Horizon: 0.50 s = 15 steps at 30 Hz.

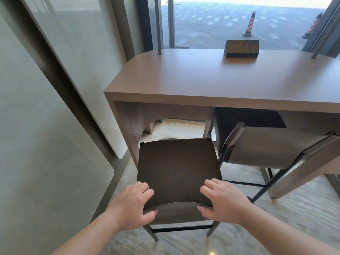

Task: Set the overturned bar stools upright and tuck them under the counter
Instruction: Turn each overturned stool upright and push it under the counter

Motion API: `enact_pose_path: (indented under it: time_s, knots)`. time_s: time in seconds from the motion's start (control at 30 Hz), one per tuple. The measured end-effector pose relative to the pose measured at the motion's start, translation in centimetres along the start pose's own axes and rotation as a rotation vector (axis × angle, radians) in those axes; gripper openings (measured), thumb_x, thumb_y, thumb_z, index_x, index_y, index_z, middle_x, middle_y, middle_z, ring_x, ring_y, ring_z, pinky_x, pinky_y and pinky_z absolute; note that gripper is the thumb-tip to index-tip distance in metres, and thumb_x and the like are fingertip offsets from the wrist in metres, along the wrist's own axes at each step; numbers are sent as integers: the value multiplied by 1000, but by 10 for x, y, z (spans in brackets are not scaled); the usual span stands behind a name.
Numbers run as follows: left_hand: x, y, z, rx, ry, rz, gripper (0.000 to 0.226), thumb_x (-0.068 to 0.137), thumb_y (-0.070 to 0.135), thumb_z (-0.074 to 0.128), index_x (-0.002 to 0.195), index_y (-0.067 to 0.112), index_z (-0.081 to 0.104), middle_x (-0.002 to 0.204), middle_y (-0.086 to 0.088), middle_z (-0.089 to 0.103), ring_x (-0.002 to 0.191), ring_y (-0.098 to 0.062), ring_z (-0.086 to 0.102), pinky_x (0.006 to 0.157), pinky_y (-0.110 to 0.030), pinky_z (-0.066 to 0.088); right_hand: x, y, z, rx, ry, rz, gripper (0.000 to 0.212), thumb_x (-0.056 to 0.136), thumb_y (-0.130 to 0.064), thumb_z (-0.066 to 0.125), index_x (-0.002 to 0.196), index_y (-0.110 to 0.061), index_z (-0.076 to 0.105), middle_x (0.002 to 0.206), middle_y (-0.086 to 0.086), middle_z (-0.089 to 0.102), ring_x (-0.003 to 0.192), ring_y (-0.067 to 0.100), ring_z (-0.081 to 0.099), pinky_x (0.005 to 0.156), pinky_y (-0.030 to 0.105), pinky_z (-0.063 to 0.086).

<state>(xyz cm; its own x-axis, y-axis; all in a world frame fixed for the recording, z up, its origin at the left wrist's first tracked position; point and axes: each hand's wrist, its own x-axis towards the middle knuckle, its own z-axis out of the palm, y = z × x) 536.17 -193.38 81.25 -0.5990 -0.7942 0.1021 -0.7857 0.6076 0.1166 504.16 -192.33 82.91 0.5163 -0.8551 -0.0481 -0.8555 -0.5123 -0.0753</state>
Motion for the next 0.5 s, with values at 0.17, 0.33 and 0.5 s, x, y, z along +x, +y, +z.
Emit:
enact_pose_path:
  time_s: [0.17,0.33,0.5]
  knots:
    - [-8,-9,-1,-19,-12,-57,37,73,59,60,87,24,64,82,12,51,74,-12,53,63,-25,49,13,-7,-3,-21,54,-21,45,81,-63,49,78,-19,56,74,-5,50,69,19,50,58,32,45]
    - [-14,-14,-1,-54,-9,-105,40,75,60,59,94,25,64,89,13,51,80,-12,53,69,-27,51,21,-9,-1,-38,69,-18,47,82,-65,46,83,-20,57,79,-5,49,71,18,48,60,30,42]
    - [-12,-7,3,-49,7,-111,43,74,61,61,99,26,63,94,13,53,83,-12,54,72,-26,50,22,5,2,1,34,-28,53,82,-69,43,101,-22,59,98,-6,52,84,16,48,70,28,45]
